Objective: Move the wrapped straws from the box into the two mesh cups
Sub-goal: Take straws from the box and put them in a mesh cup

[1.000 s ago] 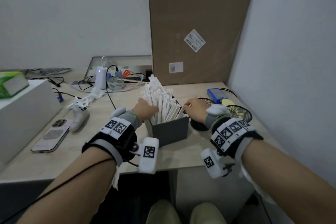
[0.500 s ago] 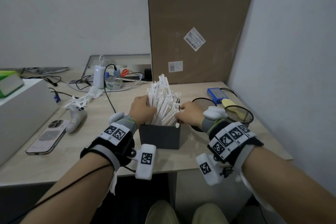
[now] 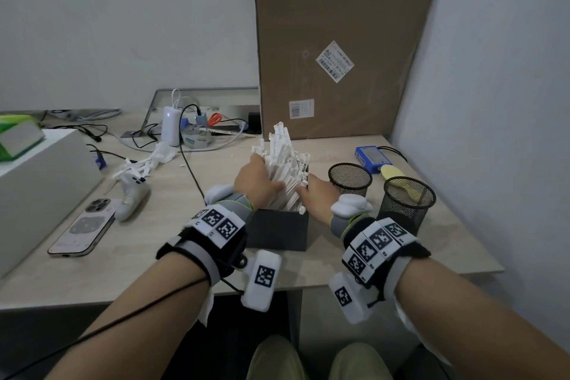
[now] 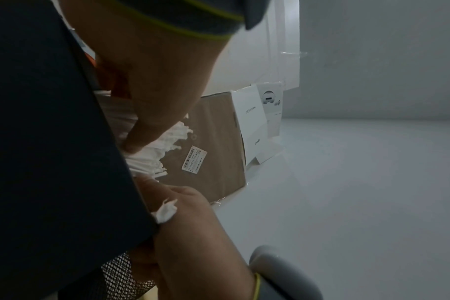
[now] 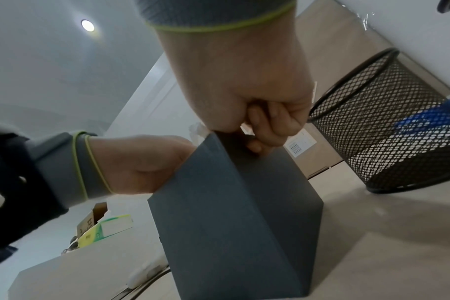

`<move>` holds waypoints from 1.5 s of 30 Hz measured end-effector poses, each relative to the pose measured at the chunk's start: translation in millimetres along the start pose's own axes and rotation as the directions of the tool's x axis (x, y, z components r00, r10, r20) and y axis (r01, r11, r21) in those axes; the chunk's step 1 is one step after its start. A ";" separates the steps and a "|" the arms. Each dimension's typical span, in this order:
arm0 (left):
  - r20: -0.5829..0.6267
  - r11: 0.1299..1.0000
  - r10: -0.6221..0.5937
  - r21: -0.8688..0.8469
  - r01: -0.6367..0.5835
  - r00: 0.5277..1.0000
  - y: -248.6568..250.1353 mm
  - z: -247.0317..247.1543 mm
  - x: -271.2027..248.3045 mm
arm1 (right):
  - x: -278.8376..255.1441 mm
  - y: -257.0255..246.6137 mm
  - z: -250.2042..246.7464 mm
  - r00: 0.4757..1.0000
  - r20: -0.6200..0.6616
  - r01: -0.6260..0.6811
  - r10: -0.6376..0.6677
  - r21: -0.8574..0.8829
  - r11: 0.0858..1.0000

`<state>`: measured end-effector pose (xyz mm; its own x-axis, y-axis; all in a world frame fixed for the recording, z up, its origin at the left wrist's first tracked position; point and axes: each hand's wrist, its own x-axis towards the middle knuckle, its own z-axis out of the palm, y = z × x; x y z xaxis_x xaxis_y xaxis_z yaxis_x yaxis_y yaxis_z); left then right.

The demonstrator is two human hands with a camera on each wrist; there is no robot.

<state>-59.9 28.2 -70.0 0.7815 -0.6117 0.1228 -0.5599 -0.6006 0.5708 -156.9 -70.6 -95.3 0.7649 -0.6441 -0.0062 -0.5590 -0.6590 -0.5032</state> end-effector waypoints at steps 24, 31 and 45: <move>-0.085 0.920 0.066 -0.381 -0.093 0.994 -7.3 -9.5 7.7 | 2.5 2.4 5.2 1.000 0.000 0.006 -0.006 0.027 1.000; -0.174 0.806 0.040 -0.577 -0.135 0.984 -5.4 -28.2 15.5 | -0.1 3.9 -1.4 0.998 0.052 0.022 -0.024 0.049 0.999; -0.149 -0.076 0.059 -0.987 -0.144 0.987 45.6 -76.4 8.6 | -28.4 -20.9 -55.7 0.990 0.134 -0.136 0.031 0.989 0.051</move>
<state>-57.7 34.9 19.0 0.7796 -0.5626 0.2752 0.2017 0.6416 0.7401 -184.7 -60.1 -36.4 0.7831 -0.6064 -0.1379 0.1843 0.4381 -0.8798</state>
